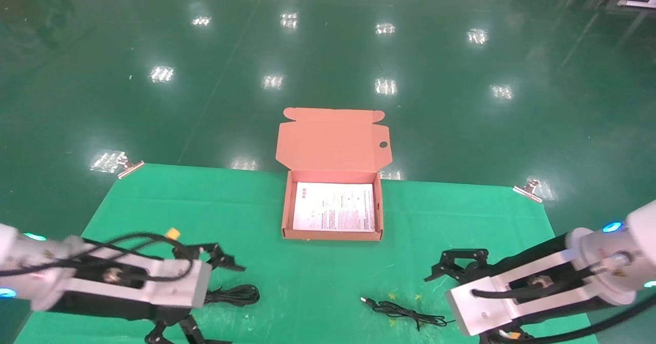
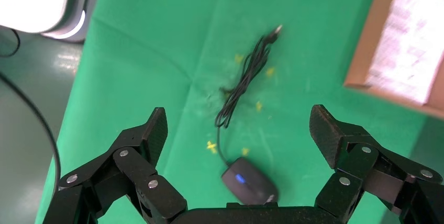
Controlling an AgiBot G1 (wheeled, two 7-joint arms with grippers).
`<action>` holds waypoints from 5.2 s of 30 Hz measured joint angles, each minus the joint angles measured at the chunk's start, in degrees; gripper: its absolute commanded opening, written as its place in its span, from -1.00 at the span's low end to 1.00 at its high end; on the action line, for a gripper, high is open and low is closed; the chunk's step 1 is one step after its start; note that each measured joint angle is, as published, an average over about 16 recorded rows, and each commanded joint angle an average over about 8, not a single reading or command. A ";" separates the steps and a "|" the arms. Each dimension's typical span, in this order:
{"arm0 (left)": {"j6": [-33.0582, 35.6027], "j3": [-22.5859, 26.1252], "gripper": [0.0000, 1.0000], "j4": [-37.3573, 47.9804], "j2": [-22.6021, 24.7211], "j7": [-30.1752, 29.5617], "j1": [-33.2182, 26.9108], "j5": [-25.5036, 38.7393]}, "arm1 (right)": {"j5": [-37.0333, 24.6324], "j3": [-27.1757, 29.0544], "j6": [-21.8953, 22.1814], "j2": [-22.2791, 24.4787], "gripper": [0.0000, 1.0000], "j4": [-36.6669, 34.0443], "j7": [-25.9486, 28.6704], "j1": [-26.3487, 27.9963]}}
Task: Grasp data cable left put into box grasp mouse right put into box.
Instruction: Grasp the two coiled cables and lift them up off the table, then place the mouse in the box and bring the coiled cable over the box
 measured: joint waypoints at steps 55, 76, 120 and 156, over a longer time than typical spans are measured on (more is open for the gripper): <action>-19.02 5.01 -1.00 50.73 20.52 9.16 -4.08 17.10 | -23.49 -7.81 25.93 -14.96 -1.00 -17.85 10.73 -13.74; -18.78 5.12 -1.00 49.66 20.30 8.58 -3.92 17.30 | -23.47 -7.76 25.62 -14.57 -1.00 -17.10 10.98 -13.69; -21.56 3.59 -1.00 29.00 11.81 6.62 -6.01 19.32 | -25.84 -0.44 25.96 -5.69 -1.00 -4.08 24.12 -5.20; -33.45 1.24 -1.00 13.08 14.91 -9.01 -15.37 36.68 | -17.47 5.00 44.68 -31.55 -1.00 -34.78 0.63 15.50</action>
